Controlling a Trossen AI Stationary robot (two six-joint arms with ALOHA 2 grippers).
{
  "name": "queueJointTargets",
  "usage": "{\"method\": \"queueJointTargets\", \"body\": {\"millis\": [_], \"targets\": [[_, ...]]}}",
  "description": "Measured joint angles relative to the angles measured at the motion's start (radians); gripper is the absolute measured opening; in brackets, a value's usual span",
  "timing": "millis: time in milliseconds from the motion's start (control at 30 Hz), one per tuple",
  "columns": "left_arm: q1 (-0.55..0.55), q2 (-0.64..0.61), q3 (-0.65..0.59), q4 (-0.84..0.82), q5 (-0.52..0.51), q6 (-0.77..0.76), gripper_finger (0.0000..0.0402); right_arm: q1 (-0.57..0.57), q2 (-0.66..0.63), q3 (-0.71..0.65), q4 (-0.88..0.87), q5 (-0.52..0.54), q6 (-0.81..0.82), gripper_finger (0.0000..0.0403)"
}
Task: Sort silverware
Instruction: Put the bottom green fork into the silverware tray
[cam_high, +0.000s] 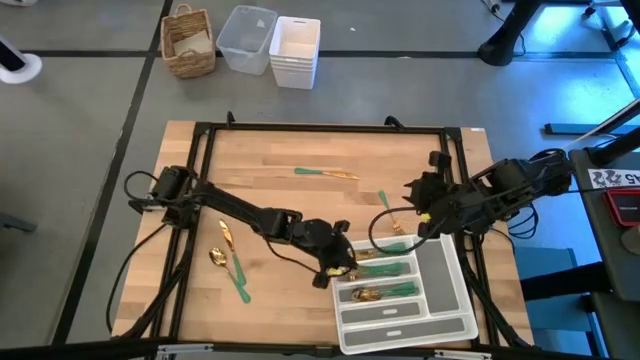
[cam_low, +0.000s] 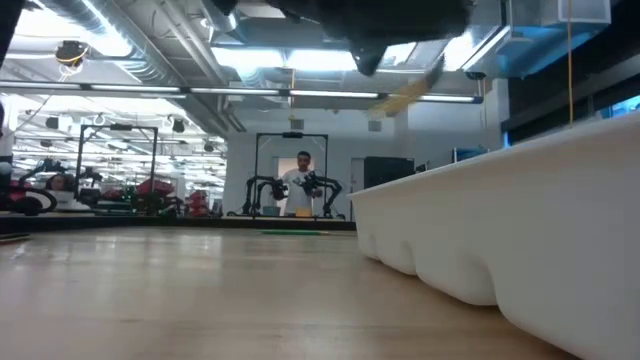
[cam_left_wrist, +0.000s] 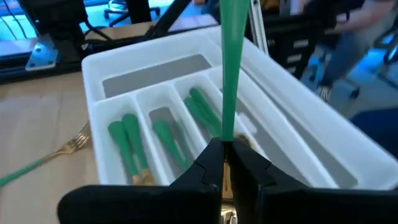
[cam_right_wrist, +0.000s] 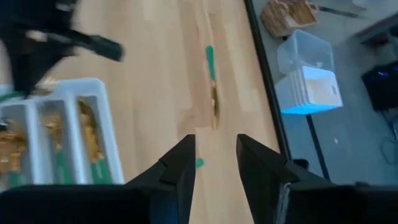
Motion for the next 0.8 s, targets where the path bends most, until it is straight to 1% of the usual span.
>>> {"method": "queueJointTargets", "body": {"millis": [133,300,533,633,800], "targets": [[-0.004,0.063,0.000,0.126,0.001,-0.044,0.0003,0.000,-0.081,-0.147,0.032,0.018,0.064,0.0120],[-0.004,0.141,0.000,0.228,0.001,-0.117,0.0006,0.000,-0.192,-0.363,0.166,0.013,0.093,0.0120],[-0.002,0.257,0.060,0.226,0.001,-0.134,0.0007,0.000,-0.323,-0.651,0.370,0.004,0.094,0.0120],[-0.001,0.310,0.096,0.204,0.000,-0.133,0.0011,0.000,-0.363,-0.760,0.472,-0.024,0.094,0.0120],[0.000,0.358,0.127,0.198,-0.075,-0.137,0.0013,0.000,-0.394,-0.915,0.649,-0.091,0.094,0.0120]]}}
